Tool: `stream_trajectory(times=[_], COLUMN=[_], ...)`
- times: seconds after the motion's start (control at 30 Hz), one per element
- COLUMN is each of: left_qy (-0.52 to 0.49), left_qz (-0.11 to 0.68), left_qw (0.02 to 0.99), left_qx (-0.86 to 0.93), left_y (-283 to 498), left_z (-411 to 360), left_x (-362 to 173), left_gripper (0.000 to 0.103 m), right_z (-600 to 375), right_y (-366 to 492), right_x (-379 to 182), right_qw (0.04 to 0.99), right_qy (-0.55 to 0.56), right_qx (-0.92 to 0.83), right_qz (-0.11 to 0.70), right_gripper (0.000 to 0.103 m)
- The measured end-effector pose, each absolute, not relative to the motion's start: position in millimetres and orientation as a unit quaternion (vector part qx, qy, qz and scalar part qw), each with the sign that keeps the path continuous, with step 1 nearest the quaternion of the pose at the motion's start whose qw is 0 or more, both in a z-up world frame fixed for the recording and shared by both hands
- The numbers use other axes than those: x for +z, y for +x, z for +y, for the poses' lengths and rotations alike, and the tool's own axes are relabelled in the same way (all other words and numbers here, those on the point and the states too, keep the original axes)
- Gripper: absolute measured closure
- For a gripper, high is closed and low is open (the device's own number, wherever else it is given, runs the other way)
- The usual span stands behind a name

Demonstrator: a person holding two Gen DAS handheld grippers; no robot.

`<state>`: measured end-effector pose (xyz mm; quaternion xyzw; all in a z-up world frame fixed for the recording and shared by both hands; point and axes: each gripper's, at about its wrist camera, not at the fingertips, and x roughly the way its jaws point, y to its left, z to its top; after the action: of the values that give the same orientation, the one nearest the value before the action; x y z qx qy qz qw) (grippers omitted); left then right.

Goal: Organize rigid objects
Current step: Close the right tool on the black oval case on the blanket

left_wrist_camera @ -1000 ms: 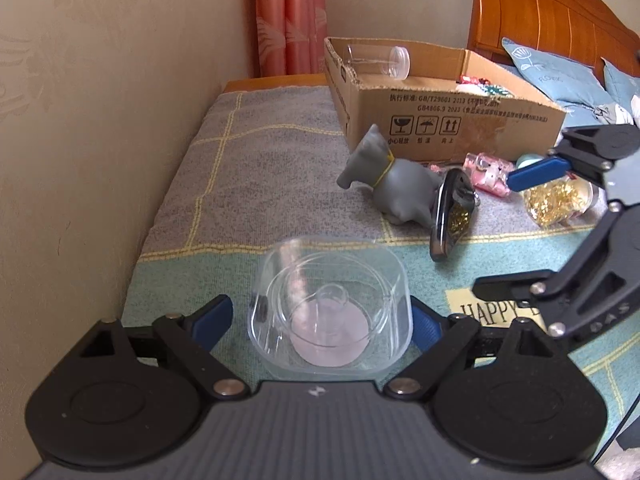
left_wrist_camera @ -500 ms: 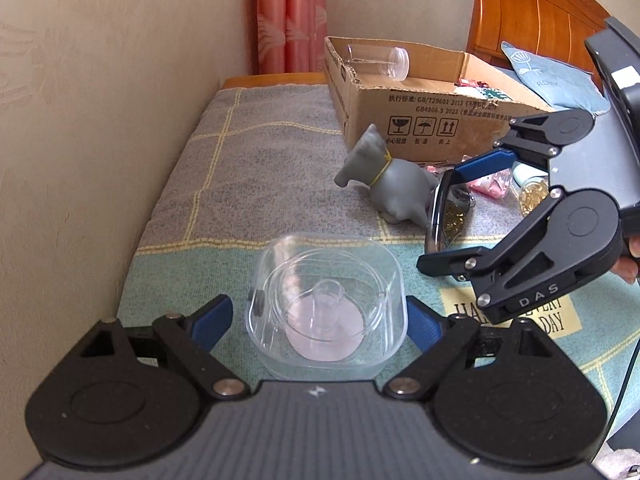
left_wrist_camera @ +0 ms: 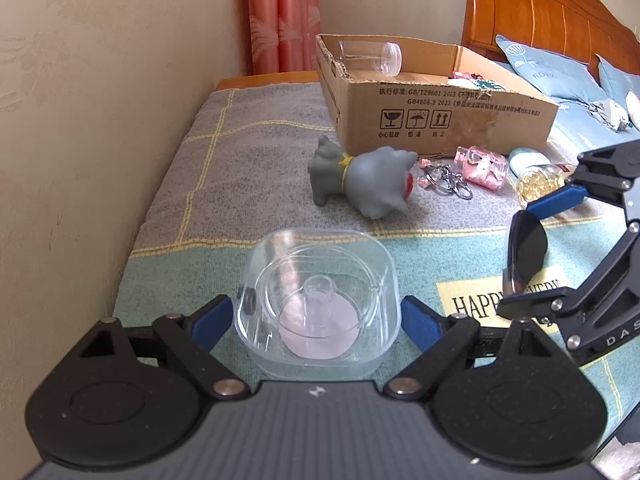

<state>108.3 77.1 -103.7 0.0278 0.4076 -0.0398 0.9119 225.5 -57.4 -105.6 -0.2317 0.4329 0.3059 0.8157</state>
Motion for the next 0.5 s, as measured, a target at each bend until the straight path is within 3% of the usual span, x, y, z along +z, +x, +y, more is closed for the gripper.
stream_trajectory(times=[0.5], left_qy=[0.042], left_qz=[0.414], left_qw=[0.909], left_qx=[-0.033], left_y=[113.8], left_z=[74.4], left_x=[-105.2], left_gripper=[0.017], right_z=[-63.0], right_y=[225.2], right_x=[-111.5], right_qw=[0.831], right_qy=[-0.190], right_qx=[0.299], right_qz=[0.429], right_gripper=[0.005])
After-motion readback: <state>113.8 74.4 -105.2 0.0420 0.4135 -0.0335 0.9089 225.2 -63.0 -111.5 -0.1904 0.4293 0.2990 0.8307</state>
